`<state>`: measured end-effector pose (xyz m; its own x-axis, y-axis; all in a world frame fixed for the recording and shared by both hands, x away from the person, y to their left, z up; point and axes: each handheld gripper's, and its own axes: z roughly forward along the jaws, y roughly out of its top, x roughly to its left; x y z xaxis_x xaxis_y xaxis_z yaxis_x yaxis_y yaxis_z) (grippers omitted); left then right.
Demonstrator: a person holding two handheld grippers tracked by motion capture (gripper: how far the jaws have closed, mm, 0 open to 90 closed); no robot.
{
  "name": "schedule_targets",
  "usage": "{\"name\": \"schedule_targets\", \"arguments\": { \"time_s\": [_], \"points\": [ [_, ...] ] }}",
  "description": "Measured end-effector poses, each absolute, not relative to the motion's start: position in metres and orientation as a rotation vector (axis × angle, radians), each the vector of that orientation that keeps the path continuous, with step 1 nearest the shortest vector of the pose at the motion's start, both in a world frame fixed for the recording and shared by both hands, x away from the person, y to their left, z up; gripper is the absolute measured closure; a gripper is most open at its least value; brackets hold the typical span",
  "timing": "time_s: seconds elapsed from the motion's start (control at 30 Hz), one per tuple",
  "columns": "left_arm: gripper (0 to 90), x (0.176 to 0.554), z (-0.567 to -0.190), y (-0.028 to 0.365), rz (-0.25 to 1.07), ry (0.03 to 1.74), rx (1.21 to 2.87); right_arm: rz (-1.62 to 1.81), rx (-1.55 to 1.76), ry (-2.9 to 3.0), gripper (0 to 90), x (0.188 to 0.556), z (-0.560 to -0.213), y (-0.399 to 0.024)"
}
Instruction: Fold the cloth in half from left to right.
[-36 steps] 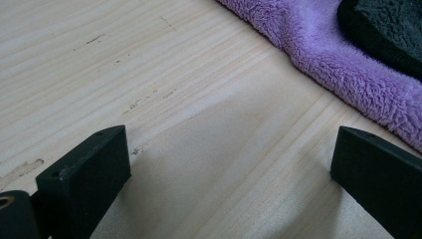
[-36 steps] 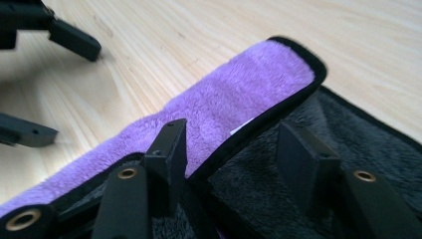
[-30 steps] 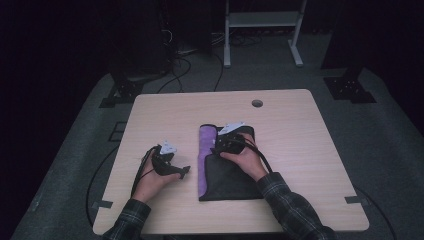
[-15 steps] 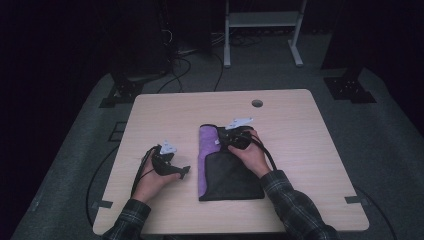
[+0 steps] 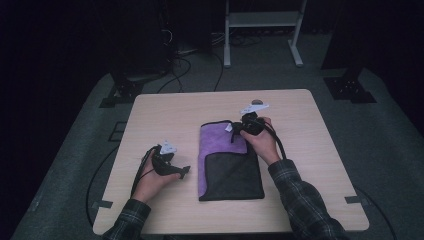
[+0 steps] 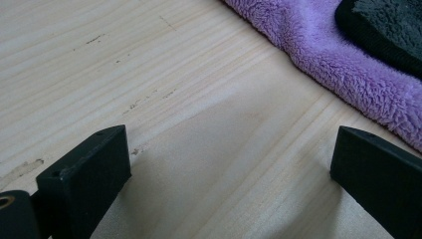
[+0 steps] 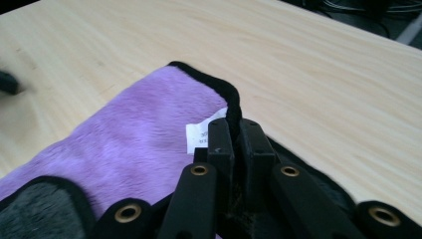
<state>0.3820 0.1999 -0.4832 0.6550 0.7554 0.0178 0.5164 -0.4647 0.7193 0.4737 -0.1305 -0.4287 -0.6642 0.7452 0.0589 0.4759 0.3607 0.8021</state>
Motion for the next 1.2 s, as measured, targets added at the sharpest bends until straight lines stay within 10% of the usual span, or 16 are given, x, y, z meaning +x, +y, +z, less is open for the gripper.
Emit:
{"name": "schedule_targets", "arguments": {
  "time_s": [1.2],
  "points": [
    [1.3,0.382,-0.483,0.2,0.439,0.977,2.168,1.075,1.247,2.232,64.5,0.504,-0.44,-0.196]
  ]
}}
